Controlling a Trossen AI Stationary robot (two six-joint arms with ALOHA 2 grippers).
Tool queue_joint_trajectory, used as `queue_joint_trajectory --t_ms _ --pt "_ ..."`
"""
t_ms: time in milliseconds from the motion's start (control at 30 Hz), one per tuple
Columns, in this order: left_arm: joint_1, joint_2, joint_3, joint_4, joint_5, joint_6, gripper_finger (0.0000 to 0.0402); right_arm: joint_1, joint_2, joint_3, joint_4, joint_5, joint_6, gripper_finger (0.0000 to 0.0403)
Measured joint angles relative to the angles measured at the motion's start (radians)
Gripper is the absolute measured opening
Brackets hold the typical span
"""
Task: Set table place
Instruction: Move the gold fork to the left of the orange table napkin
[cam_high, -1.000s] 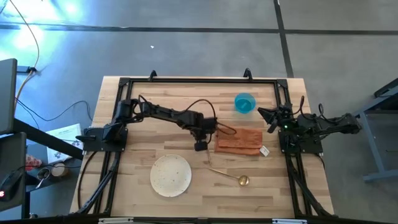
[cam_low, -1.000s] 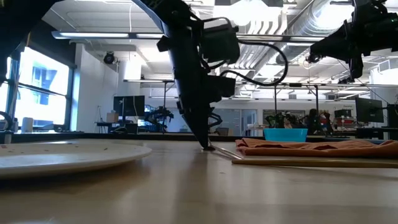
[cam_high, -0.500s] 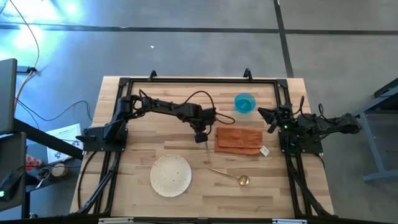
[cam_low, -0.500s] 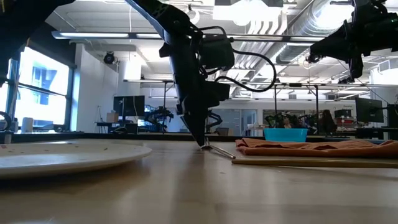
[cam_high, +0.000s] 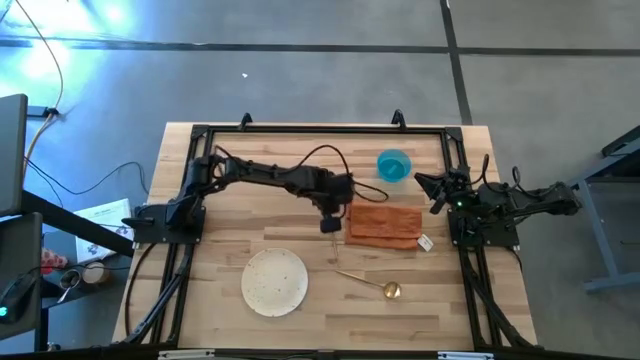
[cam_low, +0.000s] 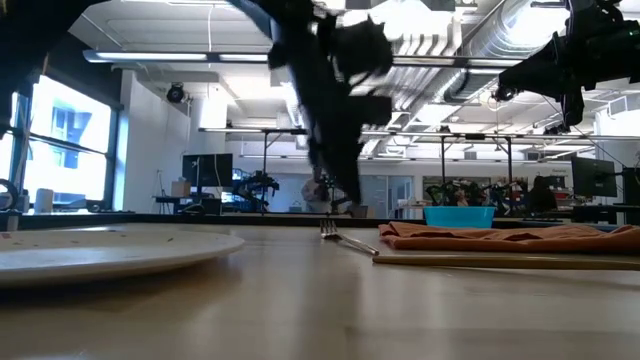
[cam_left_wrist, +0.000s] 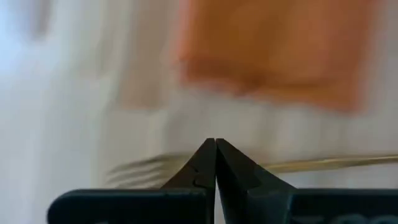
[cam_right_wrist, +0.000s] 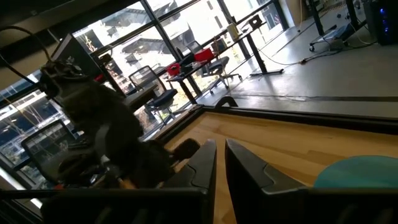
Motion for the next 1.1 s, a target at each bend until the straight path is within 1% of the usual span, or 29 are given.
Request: queue_joint_trajectory --t_ms 100,233,400,667,1100 --pt "-0.058 0.014 0.038 0.012 0.008 0.0 0.0 0.0 0.0 0.0 0.0 0.001 0.0 0.0026" --pt "-0.123 0.054 0.037 -0.001 0.0 -0.057 0.0 0.0 0.0 0.0 0.0 0.004 -0.001 0.0026" --pt "-0.172 0.09 0.037 -0.004 -0.004 -0.105 0.0 0.0 0.0 0.0 0.0 0.004 -0.002 0.0026" --pt "-0.182 0.091 0.038 -0.013 -0.014 -0.141 0.0 0.0 0.0 0.0 0.0 0.003 -0.005 0.0026" --pt "-0.182 0.088 0.039 -0.132 -0.023 -0.158 0.0 0.0 0.0 0.0 0.0 -0.003 -0.012 0.0026"
